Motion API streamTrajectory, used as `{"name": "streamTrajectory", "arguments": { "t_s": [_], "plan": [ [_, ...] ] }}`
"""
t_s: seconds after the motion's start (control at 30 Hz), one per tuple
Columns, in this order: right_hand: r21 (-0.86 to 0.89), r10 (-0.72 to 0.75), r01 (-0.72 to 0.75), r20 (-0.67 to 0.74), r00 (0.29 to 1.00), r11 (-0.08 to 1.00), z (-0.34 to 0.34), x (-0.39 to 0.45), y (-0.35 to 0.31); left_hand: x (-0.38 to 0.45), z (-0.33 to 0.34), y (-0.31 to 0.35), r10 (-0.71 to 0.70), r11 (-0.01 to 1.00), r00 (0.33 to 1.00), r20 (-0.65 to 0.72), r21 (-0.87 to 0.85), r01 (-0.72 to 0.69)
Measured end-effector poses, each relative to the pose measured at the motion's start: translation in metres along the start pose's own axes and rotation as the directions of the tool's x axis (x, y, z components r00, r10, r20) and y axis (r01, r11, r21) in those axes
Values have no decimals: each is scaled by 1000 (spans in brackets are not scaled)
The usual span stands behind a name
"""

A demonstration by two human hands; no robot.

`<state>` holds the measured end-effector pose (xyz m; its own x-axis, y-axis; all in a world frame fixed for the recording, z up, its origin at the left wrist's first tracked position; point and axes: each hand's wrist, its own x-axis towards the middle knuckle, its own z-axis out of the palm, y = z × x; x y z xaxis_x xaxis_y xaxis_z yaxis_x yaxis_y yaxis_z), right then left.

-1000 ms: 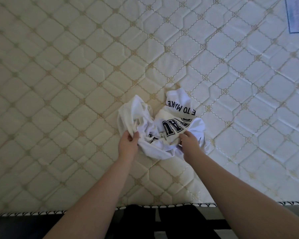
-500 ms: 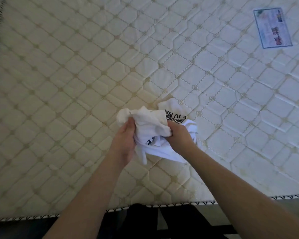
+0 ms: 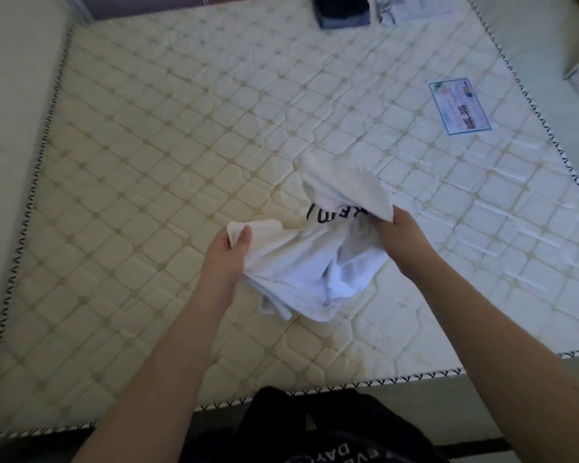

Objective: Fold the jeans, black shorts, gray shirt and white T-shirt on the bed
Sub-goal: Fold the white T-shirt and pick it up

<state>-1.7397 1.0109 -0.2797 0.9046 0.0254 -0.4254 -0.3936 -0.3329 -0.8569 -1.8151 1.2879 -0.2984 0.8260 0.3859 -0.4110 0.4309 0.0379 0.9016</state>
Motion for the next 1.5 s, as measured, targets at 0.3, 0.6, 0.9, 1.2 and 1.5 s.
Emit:
{"name": "streamTrajectory", "arguments": {
  "t_s": [0.3, 0.6, 0.9, 1.2, 1.5],
  "plan": [
    [76, -12, 22, -135, 991, 997, -39, -28, -47, -7, -11, 77, 118, 986, 991, -59, -108, -124],
    [669, 47, -37, 3, 999, 743, -57, -49, -88, -16, -31, 124, 251, 967, 967, -39, -27, -252],
    [807, -7, -143, 179, 984, 573, -36, -71, -137, 3, -17, 115, 79, 960, 995, 53, 264, -91],
    [778, -92, -240, 356, 930, 580, 23, -102, -156, -57, 46, 37, 4, 863, 872, 490, 439, -251],
    [923, -185, -113, 191, 964, 367, -13, -68, -184, -36, 35, 53, 147, 766, 981, 125, 613, -193]
  ]
}}
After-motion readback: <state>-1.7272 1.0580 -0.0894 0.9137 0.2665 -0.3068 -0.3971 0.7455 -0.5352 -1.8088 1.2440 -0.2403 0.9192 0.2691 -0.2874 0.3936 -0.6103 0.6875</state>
